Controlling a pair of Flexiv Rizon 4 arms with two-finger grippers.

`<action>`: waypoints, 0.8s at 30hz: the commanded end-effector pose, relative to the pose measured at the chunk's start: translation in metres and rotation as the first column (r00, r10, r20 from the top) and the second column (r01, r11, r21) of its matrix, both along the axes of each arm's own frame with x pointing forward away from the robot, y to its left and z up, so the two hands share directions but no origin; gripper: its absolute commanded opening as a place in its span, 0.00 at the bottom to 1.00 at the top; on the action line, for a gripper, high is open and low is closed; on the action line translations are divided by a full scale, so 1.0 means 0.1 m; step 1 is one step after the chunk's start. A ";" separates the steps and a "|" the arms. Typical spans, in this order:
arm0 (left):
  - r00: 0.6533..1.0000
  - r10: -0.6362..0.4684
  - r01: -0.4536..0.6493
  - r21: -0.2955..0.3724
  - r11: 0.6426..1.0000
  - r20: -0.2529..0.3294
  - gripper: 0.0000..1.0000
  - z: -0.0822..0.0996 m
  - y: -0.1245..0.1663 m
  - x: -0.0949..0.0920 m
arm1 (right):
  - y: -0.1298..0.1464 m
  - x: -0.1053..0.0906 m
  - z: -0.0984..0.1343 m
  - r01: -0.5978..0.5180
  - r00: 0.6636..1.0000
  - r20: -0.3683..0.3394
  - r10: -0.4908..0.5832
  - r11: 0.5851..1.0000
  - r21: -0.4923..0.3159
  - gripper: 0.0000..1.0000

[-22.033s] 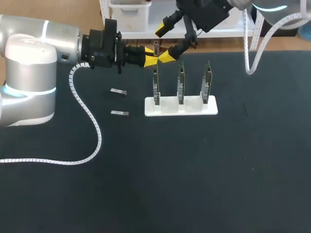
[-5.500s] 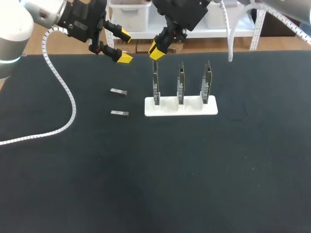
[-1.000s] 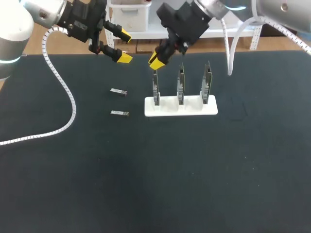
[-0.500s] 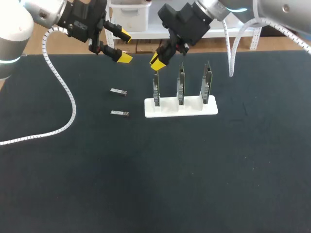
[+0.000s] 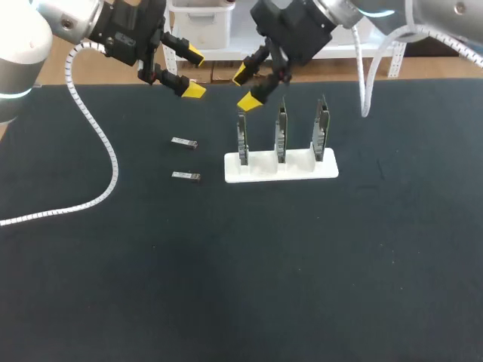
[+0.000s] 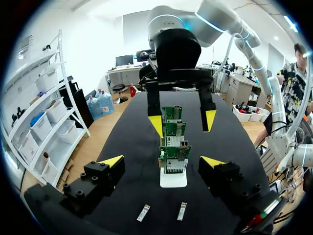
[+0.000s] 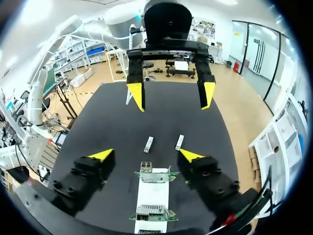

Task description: Pick up the optical module with the left hand, and insert it into the network port with the right hand.

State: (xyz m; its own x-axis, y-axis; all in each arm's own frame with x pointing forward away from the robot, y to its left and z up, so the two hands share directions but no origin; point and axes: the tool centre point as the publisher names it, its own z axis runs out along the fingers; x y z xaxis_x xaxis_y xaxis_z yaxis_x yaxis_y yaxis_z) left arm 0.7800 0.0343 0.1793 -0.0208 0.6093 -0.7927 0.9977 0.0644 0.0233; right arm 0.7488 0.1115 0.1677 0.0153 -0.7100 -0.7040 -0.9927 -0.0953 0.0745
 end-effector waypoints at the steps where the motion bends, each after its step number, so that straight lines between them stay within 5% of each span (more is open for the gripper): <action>1: 1.000 0.000 0.000 0.007 1.000 -0.004 1.00 0.01 0.00 0.01 | -0.02 -0.07 0.09 0.012 0.999 0.048 -0.012 1.000 0.002 1.00; 2: 1.000 0.000 0.000 0.007 1.000 -0.004 1.00 0.01 0.00 0.01 | -0.01 -0.07 0.10 0.013 0.998 0.055 -0.014 1.000 0.005 1.00; 3: 1.000 0.000 0.000 0.007 1.000 -0.004 1.00 0.01 0.00 0.01 | -0.01 -0.06 0.12 0.004 0.998 0.061 -0.005 1.000 0.010 0.44; 5: 1.000 0.000 0.000 0.007 1.000 -0.004 1.00 0.01 0.00 0.01 | 0.00 -0.06 0.13 0.005 0.998 0.062 -0.005 1.000 0.007 0.00; 24: 1.000 0.000 0.000 0.007 1.000 -0.004 1.00 0.01 0.00 0.01 | 0.03 -0.09 0.08 -0.007 0.998 0.054 0.007 1.000 0.006 0.00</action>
State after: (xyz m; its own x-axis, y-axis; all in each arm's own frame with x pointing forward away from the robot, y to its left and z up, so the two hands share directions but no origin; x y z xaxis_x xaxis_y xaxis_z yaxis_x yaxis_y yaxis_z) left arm 0.7800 0.0343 0.1793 -0.0208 0.6093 -0.7927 0.9977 0.0644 0.0233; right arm 0.7430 0.1155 0.1754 0.0591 -0.7051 -0.7067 -0.9939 -0.1077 0.0244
